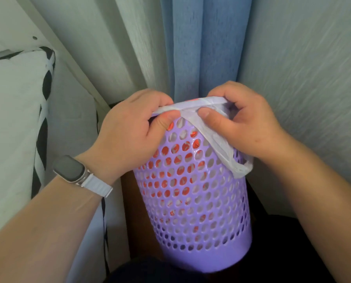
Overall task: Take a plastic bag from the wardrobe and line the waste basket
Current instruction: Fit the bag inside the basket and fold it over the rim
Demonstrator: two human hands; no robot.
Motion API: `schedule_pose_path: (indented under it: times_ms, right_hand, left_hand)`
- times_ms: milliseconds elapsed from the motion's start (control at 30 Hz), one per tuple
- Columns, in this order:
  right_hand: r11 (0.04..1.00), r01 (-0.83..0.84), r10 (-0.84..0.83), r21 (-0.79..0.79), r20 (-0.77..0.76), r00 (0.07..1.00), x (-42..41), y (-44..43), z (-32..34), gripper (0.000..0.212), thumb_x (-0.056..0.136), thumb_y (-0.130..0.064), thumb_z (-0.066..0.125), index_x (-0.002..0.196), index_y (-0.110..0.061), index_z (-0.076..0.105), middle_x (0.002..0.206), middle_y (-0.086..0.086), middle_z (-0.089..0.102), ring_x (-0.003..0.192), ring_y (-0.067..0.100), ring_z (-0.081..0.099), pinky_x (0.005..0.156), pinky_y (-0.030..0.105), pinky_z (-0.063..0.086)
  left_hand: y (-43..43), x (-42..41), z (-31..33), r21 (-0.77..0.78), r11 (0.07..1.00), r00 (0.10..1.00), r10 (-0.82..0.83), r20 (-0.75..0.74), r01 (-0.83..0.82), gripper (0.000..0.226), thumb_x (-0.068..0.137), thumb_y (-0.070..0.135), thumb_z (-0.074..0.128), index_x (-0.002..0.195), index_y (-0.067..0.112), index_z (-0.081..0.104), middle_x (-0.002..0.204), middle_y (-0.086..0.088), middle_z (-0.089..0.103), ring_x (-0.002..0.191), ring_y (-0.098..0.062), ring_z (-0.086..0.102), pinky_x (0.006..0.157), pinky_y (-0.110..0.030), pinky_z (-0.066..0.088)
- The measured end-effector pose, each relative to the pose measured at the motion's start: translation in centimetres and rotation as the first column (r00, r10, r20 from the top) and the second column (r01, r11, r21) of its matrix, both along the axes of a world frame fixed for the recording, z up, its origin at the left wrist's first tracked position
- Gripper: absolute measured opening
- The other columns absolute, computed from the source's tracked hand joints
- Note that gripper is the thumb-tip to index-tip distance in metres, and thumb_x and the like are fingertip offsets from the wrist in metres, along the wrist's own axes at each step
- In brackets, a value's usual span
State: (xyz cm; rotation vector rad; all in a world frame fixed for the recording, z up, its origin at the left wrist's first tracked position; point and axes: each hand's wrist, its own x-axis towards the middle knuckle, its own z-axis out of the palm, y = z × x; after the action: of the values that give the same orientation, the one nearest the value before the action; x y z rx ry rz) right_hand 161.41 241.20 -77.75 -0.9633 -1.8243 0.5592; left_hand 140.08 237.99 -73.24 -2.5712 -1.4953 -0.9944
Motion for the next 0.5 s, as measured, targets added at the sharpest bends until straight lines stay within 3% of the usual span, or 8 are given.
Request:
schedule_pose_path:
  times_ms: [167,400,500]
  right_hand:
    - [0.994,0.098,-0.099,-0.056,-0.022,0.995,-0.4,-0.4,-0.1,0.023,0.082,-0.034,0.067,0.074,-0.016,0.057,0.067,-0.005,0.05,0.064,0.007,0.045,0.058,0.023,0.035]
    - [0.985,0.17,-0.17,0.025,0.006,0.985,-1.2,-0.7,-0.2,0.028,0.082,-0.035,0.07,0.071,-0.014,0.056,0.064,-0.008,0.046,0.062,0.011,0.043,0.056,0.028,0.032]
    - [0.986,0.163,-0.163,0.019,0.001,0.987,-1.6,-1.0,-0.3,0.027,0.081,-0.036,0.07,0.071,-0.014,0.057,0.064,-0.006,0.049,0.061,0.01,0.044,0.056,0.03,0.036]
  left_hand:
    - [-0.2,0.2,-0.1,-0.03,1.0,0.998,-0.002,0.063,0.004,0.02,0.089,0.03,0.06,0.091,0.011,0.063,0.083,0.005,0.056,0.078,-0.006,0.048,0.072,-0.014,0.036]
    - [-0.5,0.7,0.2,0.009,1.0,0.998,-0.025,-0.052,0.026,0.031,0.09,0.039,0.058,0.107,0.015,0.067,0.093,-0.001,0.066,0.087,-0.018,0.06,0.079,-0.031,0.047]
    - [-0.4,0.7,-0.1,-0.001,1.0,0.999,0.002,-0.051,-0.002,0.022,0.093,0.036,0.056,0.099,0.019,0.069,0.079,0.003,0.064,0.075,-0.016,0.058,0.07,-0.033,0.046]
